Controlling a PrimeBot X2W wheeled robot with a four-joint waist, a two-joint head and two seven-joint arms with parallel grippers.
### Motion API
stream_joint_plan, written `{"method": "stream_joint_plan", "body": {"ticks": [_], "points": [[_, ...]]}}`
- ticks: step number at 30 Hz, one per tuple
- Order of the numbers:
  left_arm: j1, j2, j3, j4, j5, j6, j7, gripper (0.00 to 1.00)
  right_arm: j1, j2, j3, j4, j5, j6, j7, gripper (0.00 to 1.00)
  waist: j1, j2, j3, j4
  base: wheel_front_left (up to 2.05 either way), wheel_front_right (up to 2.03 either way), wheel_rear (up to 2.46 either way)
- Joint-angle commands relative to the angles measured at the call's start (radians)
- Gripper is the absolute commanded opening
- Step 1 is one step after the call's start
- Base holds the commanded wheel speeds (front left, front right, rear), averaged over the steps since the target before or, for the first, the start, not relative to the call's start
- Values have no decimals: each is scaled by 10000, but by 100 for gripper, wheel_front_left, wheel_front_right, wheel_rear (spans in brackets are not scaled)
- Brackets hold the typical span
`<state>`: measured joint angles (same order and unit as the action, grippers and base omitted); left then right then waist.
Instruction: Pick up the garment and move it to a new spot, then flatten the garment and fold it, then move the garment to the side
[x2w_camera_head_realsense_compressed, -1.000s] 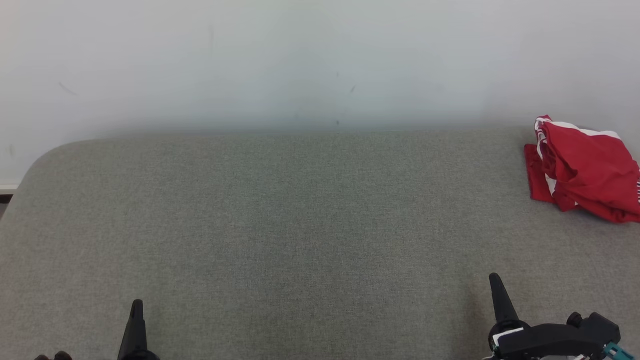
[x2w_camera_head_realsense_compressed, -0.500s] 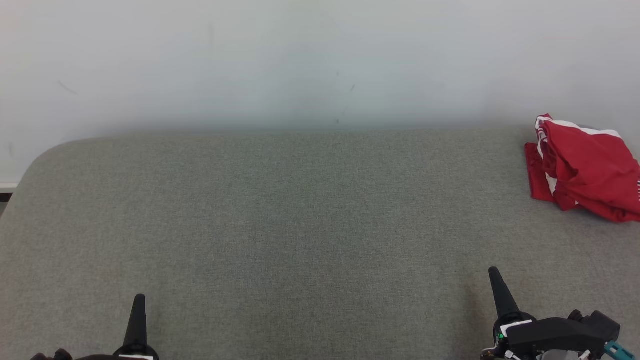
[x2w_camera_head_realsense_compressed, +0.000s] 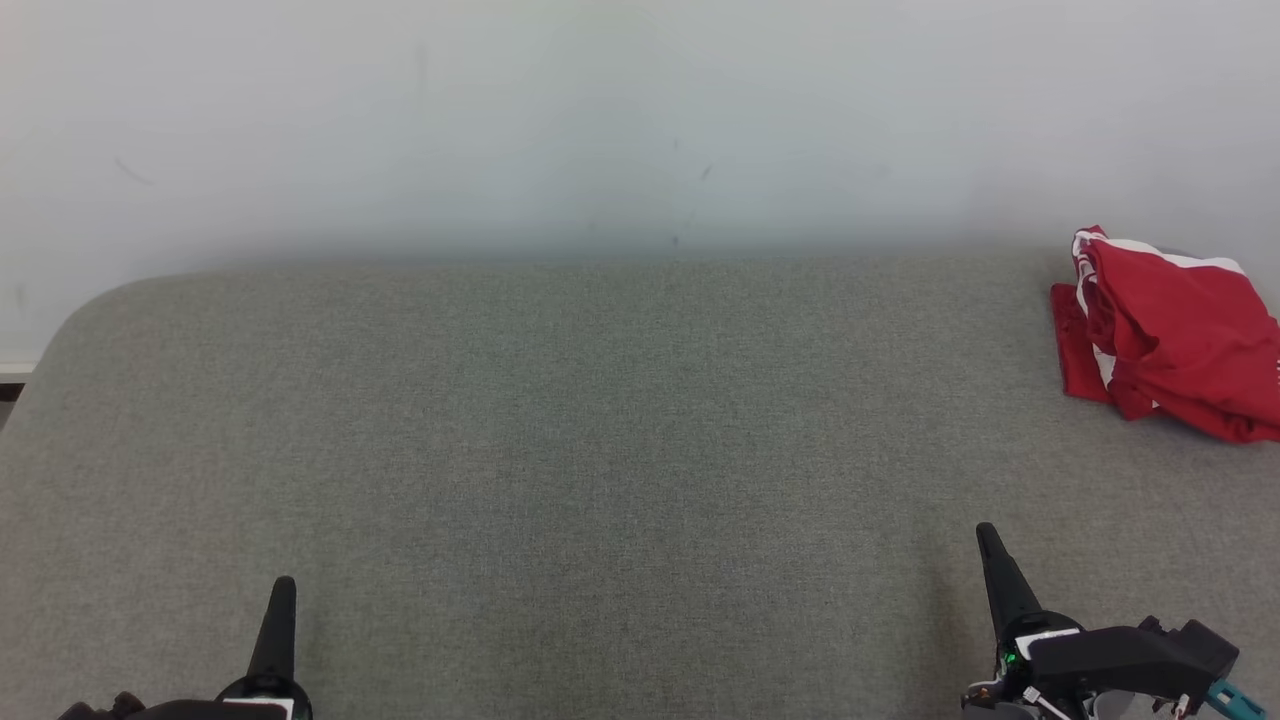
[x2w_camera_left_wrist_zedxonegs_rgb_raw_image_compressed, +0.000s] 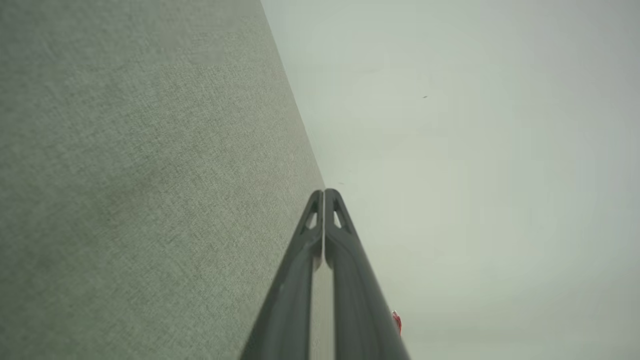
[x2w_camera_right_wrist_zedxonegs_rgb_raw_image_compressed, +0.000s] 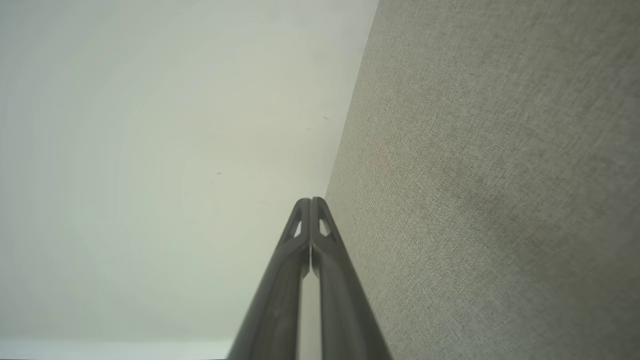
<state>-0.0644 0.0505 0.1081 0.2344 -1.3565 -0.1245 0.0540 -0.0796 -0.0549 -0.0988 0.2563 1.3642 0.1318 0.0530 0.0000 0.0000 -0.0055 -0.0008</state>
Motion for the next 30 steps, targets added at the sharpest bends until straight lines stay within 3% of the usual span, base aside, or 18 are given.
{"method": "stream_joint_plan", "body": {"ticks": [1,30], "points": [[-200,3,36,-15,-239,-80,47,0,-123,31,-32,-77,215,-15,75,0,0,0,4,1,0,0,0],[-475,-5,79,117,-2414,-72,591,0,-308,65,-155,-132,2330,-20,604,0,0,0,77,7,0,0,0]]}}
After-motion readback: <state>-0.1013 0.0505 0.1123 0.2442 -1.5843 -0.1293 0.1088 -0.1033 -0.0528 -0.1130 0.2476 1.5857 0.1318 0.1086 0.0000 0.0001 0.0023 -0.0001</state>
